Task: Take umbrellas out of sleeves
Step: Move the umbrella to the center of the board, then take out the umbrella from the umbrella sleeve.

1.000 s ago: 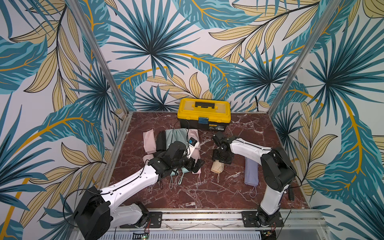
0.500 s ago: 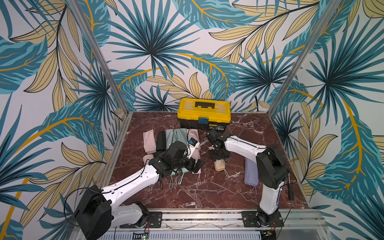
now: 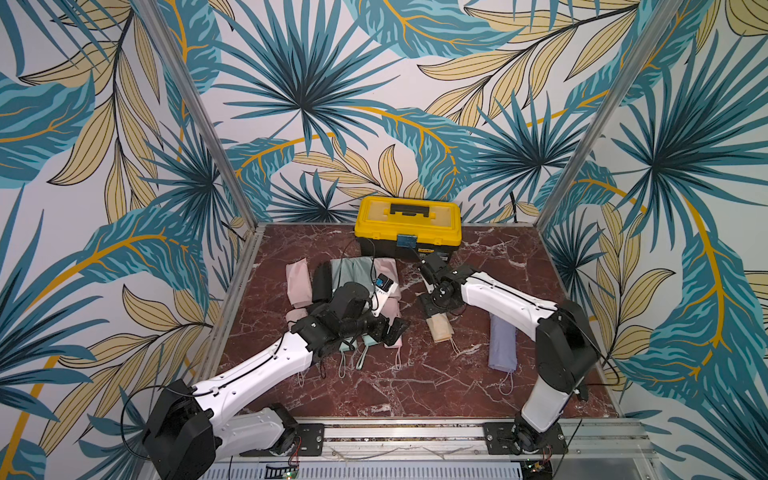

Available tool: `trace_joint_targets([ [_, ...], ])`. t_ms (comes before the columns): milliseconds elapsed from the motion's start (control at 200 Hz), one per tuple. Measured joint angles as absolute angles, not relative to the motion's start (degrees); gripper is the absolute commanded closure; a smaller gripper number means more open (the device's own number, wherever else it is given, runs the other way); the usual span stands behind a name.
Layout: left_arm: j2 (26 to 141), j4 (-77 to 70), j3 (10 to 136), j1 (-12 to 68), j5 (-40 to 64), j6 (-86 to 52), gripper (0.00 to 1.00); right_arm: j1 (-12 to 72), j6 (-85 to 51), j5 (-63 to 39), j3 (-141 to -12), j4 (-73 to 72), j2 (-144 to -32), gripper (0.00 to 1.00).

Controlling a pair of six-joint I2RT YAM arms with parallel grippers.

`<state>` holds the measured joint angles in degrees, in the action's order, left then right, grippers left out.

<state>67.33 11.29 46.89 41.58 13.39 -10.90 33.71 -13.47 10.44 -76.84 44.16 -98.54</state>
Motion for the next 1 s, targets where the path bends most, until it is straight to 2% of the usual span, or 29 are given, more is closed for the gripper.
trace_joint_targets([
  [285,65.54,11.29,45.98,41.58,14.81,-12.49,0.00,33.69,-21.63,8.51,-66.50,42.50,-82.91,0.22],
  [441,64.40,10.00,43.92,41.58,15.51,-15.66,0.00,33.69,-27.94,7.33,-59.24,39.46,-76.42,0.01],
  [576,65.08,9.63,42.87,41.60,16.78,-18.57,0.00,33.69,-32.69,7.22,-55.81,35.86,-73.06,0.01],
  [1001,65.76,8.49,42.87,41.60,18.74,-21.02,0.01,33.52,-42.48,5.65,-52.80,27.57,-75.61,0.00],
])
